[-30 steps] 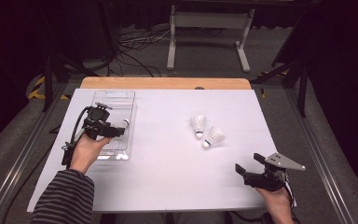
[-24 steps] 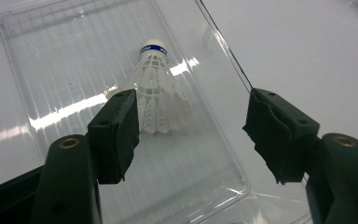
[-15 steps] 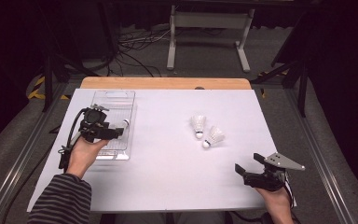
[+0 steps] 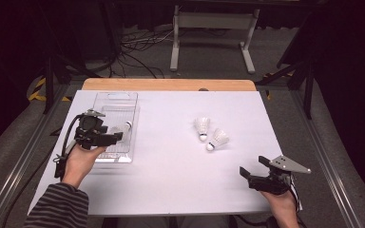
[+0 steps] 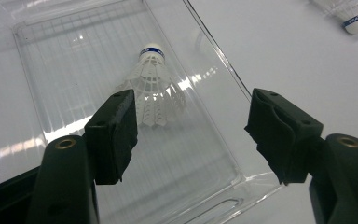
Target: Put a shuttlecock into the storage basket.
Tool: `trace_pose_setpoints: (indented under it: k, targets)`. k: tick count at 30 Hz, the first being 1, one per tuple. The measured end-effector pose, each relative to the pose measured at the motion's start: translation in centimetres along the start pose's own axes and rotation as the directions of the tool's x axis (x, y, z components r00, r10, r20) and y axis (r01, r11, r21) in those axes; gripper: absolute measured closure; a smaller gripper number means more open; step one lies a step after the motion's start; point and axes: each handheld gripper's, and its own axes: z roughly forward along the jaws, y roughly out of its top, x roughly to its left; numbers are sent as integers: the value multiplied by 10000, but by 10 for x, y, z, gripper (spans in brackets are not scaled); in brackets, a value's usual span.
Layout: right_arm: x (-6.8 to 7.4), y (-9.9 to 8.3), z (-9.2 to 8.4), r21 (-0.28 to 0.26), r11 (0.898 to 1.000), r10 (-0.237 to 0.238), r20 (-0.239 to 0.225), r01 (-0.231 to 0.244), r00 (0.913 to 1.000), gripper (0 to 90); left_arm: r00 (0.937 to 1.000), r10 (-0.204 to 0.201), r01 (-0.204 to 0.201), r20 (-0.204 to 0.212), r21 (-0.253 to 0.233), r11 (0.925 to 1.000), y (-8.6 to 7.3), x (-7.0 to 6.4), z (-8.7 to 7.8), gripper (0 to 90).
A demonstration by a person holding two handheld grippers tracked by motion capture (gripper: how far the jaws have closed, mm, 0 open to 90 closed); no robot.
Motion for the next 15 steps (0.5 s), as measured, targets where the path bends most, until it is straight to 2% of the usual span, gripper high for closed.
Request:
trace_pose_setpoints:
  k: [15]
  targets:
    - [0,0,0,6,10000,17,32,-17,10000,99,9999,87,-84,51,-461,9989,-13,0,-8,321]
